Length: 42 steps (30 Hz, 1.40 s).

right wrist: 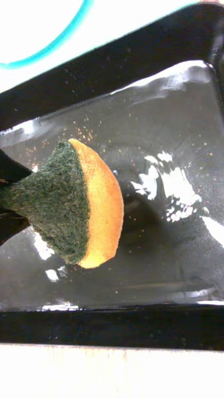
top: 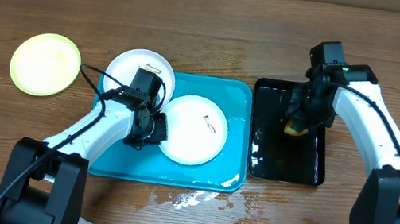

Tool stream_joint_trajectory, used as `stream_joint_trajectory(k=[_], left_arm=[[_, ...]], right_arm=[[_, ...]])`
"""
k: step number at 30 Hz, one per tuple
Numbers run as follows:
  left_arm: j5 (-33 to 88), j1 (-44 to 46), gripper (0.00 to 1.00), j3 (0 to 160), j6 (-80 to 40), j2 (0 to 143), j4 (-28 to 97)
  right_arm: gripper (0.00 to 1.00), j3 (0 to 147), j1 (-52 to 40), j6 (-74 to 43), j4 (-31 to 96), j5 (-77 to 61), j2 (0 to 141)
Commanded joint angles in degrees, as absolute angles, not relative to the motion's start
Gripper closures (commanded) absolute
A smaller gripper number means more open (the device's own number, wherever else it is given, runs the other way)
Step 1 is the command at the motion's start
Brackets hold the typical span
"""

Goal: Clean dirty plates on tray and stack at the side

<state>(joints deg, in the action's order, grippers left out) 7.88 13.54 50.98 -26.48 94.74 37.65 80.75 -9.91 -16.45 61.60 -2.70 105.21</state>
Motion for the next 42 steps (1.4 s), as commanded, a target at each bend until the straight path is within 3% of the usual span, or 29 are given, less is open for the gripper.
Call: stream_joint_trajectory(k=[1, 25, 32, 37, 42], left_arm=[[6.1, 14.9, 0.83, 52.6, -24.4, 95.0, 37.5], [1.1, 18.9, 0.79, 52.6, -22.6, 95.1, 37.4], [2.3, 19.0, 0.81, 52.6, -19.2, 95.1, 37.1], [5.8, 19.1, 0.82, 52.6, -16.4, 95.1, 34.9], [5.8, 19.2, 0.84, 52.6, -13.8, 95.1, 34.7]], right_arm=[[0.96, 81.8, -10.7, -16.0, 62.1, -2.8, 100.8], [0.96, 81.5, -11.0, -19.6, 62.9, -4.3, 99.9], [0.96, 81.5, -11.9, -19.8, 62.0, -23.8, 99.9], [0.96, 81.4, -18.2, -21.3, 59.3, -26.1, 100.0], [0.96, 81.4, -27.2, -28.1, 55.5, -14.9, 100.2]])
